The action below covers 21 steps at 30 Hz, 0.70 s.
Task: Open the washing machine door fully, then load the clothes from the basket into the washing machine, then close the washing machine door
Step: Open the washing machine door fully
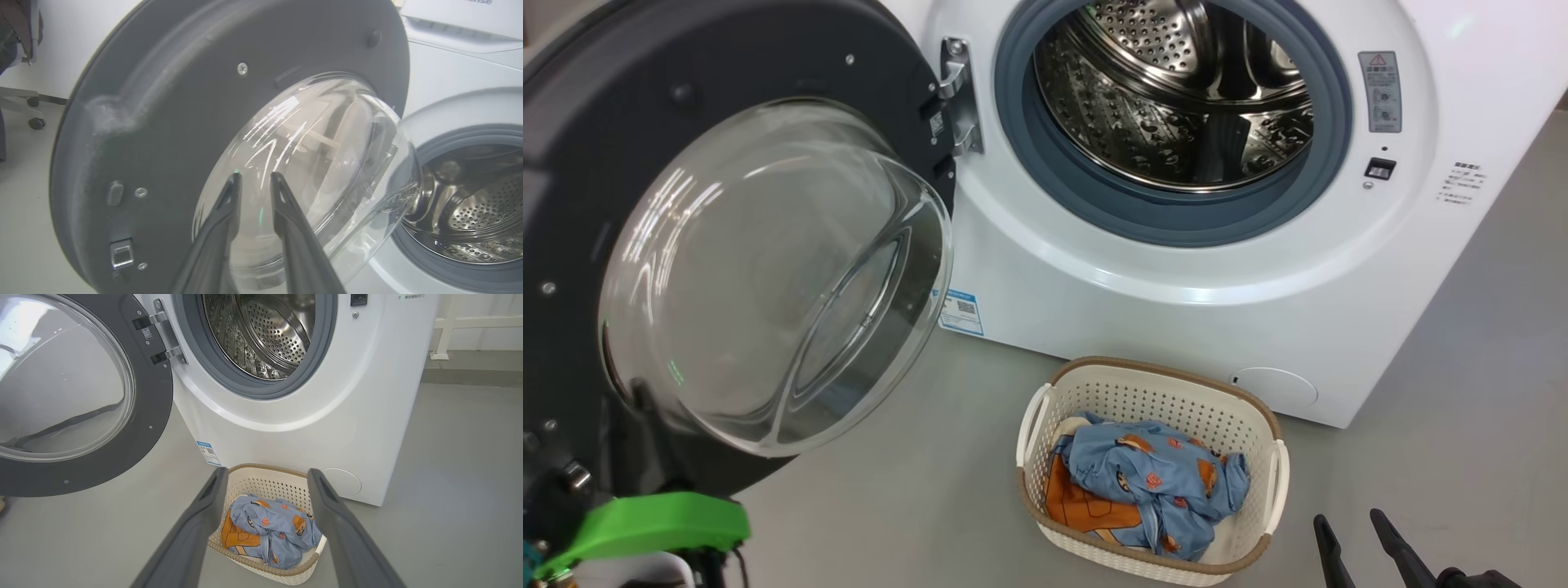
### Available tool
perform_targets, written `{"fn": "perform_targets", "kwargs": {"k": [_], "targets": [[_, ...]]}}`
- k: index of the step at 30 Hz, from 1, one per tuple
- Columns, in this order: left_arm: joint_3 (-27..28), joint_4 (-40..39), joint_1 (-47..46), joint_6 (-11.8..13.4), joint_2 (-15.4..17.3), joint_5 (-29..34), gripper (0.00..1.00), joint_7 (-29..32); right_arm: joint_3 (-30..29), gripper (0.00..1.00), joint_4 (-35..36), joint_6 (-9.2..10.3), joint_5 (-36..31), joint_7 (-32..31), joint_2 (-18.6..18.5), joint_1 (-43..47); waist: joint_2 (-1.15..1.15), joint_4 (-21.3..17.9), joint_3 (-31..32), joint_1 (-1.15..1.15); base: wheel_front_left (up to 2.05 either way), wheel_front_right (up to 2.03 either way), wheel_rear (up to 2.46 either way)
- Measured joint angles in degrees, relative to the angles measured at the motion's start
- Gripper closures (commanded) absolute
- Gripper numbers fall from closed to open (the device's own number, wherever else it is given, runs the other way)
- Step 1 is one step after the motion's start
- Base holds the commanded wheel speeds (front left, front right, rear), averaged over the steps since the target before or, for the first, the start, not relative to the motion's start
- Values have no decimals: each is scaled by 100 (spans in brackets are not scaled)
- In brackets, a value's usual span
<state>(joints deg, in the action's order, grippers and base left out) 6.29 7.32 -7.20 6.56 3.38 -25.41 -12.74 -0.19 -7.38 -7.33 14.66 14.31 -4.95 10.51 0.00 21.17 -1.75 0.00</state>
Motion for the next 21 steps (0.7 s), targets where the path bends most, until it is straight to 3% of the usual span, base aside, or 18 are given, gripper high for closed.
{"fn": "perform_targets", "kwargs": {"k": [2, 4, 5, 9, 14, 15, 21], "targets": [[-157, -464, 178, 1, -36, -1, 45, 96, 0, 0, -2, 0, 0, 0, 7, -3, 0, -37, 1, 0, 0, 0, 0], [-346, -888, 359, 1, -54, 2, 5, 171, 1, 0, -5, 0, 1, 0, 11, -24, 0, -79, 10, 0, 0, 0, 0], [-444, -1066, 442, 1, -57, 5, 0, 204, 4, 0, -5, 0, 1, 0, 12, -34, 0, -102, 17, 0, 0, 0, 0], [-798, -1566, 759, -35, -57, 101, 0, 322, 83, 0, -5, 0, 1, 0, 5, -119, 0, -225, 41, 0, 0, 0, 0], [-1145, -1642, 1050, -367, 7, 192, 0, 379, 154, 0, 13, 0, 0, 0, -25, -154, 0, -448, 66, 0, 0, 0, 0], [-1211, -1528, 1127, -554, 54, 146, 0, 310, 176, 0, 38, 0, -4, 0, -46, -157, 0, -557, 76, 0, 0, 0, 0], [-1301, -831, 1339, -838, 167, 108, 0, 37, 296, 0, 125, 0, -27, 0, -82, -231, 0, -929, 86, 0, 0, 0, 0]]}}
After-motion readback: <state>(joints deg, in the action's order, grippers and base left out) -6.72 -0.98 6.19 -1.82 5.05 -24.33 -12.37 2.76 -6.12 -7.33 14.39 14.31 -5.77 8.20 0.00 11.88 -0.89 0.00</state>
